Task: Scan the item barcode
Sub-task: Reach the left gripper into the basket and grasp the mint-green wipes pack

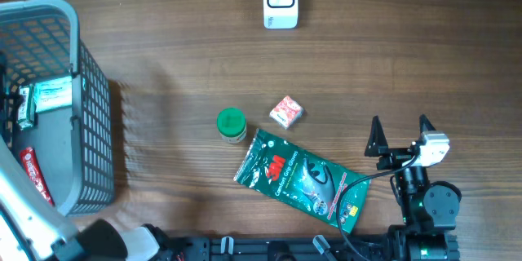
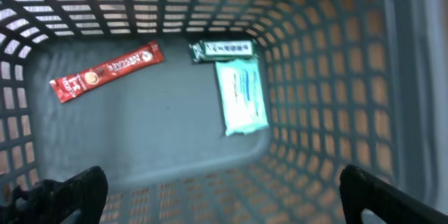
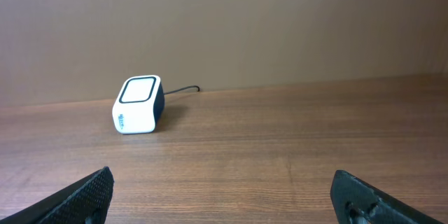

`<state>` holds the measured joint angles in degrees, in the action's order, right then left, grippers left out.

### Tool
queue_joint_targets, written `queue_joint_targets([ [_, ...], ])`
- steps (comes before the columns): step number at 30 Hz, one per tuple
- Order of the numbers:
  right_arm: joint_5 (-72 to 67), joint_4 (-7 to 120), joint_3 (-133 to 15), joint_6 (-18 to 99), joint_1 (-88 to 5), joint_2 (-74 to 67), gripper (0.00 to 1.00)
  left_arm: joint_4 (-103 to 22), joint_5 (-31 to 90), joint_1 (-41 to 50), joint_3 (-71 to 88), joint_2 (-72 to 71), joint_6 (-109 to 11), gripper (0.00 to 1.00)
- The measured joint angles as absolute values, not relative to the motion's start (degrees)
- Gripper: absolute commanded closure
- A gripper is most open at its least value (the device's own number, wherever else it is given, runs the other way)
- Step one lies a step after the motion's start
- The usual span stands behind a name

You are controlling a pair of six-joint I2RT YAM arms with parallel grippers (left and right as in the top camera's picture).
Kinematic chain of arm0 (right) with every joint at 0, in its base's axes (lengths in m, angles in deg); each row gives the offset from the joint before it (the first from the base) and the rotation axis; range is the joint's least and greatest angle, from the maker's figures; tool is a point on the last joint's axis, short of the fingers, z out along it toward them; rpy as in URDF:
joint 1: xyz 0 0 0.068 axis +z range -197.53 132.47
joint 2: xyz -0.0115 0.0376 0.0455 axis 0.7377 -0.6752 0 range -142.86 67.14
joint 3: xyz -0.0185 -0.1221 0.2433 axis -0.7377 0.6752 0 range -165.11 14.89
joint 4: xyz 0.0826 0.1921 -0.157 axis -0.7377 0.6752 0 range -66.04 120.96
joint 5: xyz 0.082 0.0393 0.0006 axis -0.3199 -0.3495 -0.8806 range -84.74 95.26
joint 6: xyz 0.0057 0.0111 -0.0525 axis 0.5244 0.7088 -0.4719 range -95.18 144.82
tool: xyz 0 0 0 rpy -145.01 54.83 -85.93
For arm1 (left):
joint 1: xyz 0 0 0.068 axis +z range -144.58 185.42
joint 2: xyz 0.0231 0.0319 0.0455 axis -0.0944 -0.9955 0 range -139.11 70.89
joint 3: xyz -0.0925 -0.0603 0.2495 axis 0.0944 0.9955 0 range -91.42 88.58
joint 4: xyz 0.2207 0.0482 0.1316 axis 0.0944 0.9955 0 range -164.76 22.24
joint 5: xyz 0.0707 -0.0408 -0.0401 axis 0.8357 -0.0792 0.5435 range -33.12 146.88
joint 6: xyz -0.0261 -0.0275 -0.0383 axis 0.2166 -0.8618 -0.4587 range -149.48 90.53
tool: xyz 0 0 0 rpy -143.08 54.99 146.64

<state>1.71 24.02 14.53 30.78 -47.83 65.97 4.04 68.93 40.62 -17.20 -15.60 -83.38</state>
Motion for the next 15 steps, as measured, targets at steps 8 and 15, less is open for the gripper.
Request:
queue_joint_targets([
  [8,1.71,24.02,14.53,30.78,-47.83,65.97,0.0,-0.33,64.45,42.28,-16.89,-35.69,-84.5,0.0],
  [15,1.71,24.02,14.53,30.78,-47.83,65.97,0.0,-8.04,63.97,39.85,-16.72,-48.87,-84.87,0.08],
])
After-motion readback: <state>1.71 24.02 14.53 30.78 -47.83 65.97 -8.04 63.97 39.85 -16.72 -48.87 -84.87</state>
